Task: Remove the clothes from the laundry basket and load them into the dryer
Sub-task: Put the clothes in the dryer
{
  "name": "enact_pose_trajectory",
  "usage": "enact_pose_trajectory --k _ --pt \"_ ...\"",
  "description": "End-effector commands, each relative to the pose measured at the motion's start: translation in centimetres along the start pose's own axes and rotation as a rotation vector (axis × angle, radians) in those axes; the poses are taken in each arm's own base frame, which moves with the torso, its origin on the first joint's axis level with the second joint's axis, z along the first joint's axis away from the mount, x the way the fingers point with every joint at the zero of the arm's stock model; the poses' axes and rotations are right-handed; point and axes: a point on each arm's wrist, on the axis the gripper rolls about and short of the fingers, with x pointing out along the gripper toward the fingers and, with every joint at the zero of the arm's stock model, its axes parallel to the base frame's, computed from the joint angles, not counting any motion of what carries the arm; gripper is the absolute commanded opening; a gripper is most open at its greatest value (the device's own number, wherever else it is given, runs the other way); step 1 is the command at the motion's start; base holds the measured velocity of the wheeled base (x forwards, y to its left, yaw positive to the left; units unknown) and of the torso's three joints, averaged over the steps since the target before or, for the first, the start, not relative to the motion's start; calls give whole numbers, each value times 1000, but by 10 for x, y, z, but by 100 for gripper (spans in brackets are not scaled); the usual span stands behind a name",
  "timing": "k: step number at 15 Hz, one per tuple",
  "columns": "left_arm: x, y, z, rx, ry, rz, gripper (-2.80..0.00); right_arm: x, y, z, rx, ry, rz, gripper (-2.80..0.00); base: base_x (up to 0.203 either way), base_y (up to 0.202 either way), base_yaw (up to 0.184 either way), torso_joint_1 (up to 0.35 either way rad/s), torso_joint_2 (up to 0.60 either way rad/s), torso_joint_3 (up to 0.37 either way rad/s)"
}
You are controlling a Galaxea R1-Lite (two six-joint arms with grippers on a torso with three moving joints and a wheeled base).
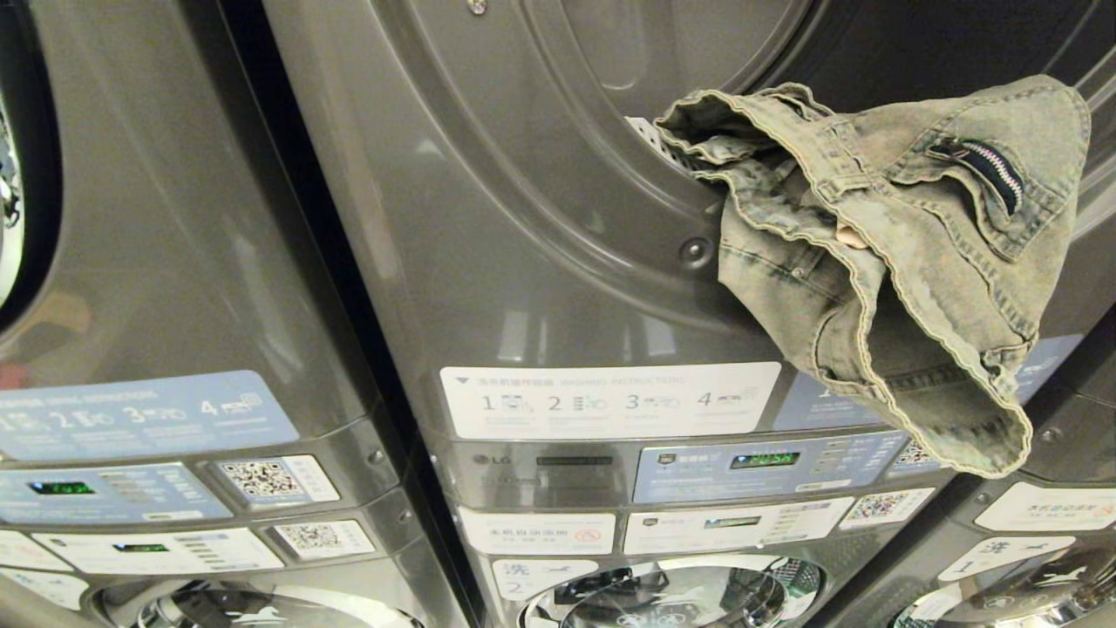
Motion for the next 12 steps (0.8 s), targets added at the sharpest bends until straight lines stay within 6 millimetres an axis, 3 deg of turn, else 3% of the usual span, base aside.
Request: enact_pose_trajectory --k 1,5,9,10,12 --pt "0 0 0 0 1 1 -280 -55 8 9 6 39 15 0 0 0 0 0 0 0" --pt "0 0 0 5 0 -1 -280 -106 11 -55 -116 277 27 0 0 0 0 0 0 0" --pt "0 0 0 3 0 1 -280 -133 11 -118 -245 447 -9 0 0 0 0 0 0 0" --pt "0 0 0 2 0 1 -280 -138 11 -129 -286 479 -4 0 0 0 0 0 0 0" --pt "0 0 0 0 0 1 -280 -142 12 -133 -334 485 15 0 0 0 0 0 0 0"
